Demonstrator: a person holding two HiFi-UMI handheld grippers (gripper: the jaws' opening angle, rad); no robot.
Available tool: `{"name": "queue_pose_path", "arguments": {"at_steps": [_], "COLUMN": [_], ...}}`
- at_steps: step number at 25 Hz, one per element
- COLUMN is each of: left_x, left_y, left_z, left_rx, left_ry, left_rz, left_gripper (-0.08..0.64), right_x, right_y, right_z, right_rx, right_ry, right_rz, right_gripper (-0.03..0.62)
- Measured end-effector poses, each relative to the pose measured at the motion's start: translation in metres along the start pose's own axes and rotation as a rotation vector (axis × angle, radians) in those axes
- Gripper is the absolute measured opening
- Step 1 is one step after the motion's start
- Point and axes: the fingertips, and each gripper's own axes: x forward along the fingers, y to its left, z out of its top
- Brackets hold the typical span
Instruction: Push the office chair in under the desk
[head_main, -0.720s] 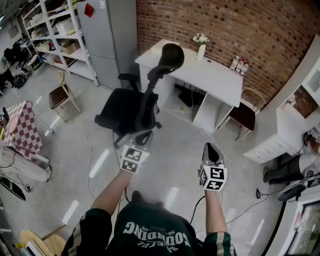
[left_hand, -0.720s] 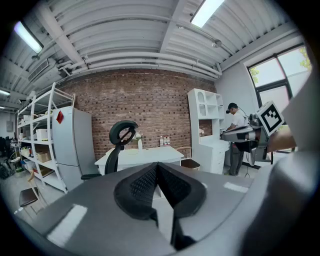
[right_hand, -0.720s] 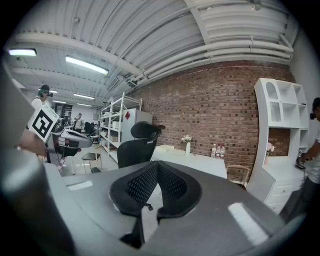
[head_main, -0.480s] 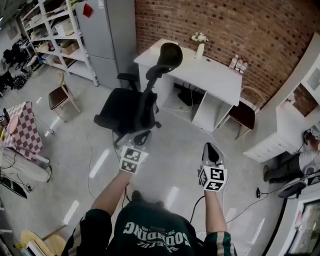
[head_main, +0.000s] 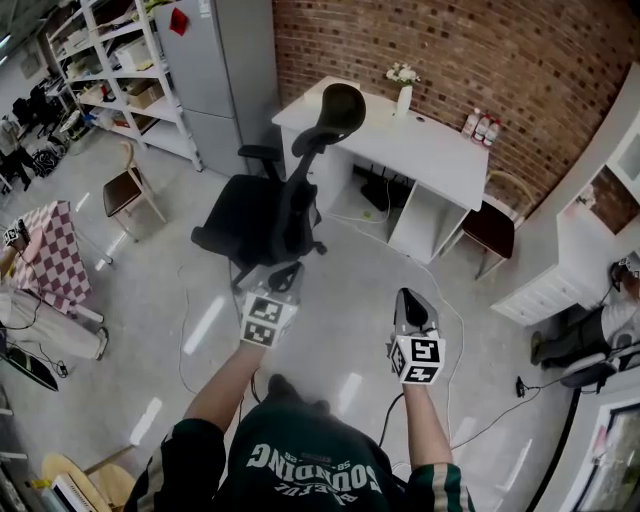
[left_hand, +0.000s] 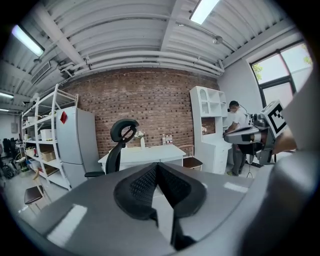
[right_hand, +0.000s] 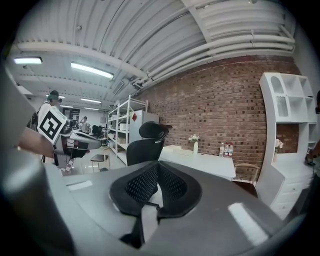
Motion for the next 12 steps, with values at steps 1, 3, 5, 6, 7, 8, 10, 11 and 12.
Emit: {"name": "queue_pose_path", "arguments": {"at_steps": [1, 3, 5, 6, 7, 8, 10, 11, 12], "left_x": [0.000, 0.000, -0.001, 0.000, 0.002, 0.005, 0.013, 0.018, 0.025], "left_y": [0.000, 0.003, 0.006, 0.008, 0.012, 0.017, 0.027, 0.032, 0.037], "left_z": [0.000, -0.004, -0.004, -0.003, -0.003, -0.002, -0.004, -0.005, -0.006], "left_rx": [-0.002, -0.007, -0.019, -0.021, -0.018, -0.013, -0.004, -0.002, -0.003], "left_ry": [-0.003, -0.001, 0.006, 0.007, 0.008, 0.008, 0.008, 0.008, 0.008], "left_rz": [0.004, 0.018, 0.025, 0.026, 0.027, 0.027, 0.027, 0.029, 0.031], "left_gripper": [0.011, 0.011, 0.012, 0.012, 0.012, 0.012, 0.012, 0.012, 0.012], "right_x": [0.001, 0.004, 0.010, 0.015, 0.021, 0.028, 0.041, 0.047, 0.054], "right_y": [0.001, 0.004, 0.007, 0.008, 0.010, 0.011, 0.013, 0.014, 0.014], "right_z": [0.000, 0.000, -0.001, -0.002, -0.001, -0.001, 0.001, 0.001, 0.002], "right_rx": [0.006, 0.020, 0.030, 0.033, 0.036, 0.036, 0.030, 0.026, 0.022], "right_ry": [-0.001, -0.005, -0.006, -0.006, -0.005, -0.004, 0.001, 0.004, 0.006], "right_rz": [0.004, 0.015, 0.027, 0.031, 0.036, 0.040, 0.048, 0.052, 0.055], "right_gripper": [0.000, 0.002, 0.001, 0.001, 0.001, 0.002, 0.002, 0.001, 0.000]}}
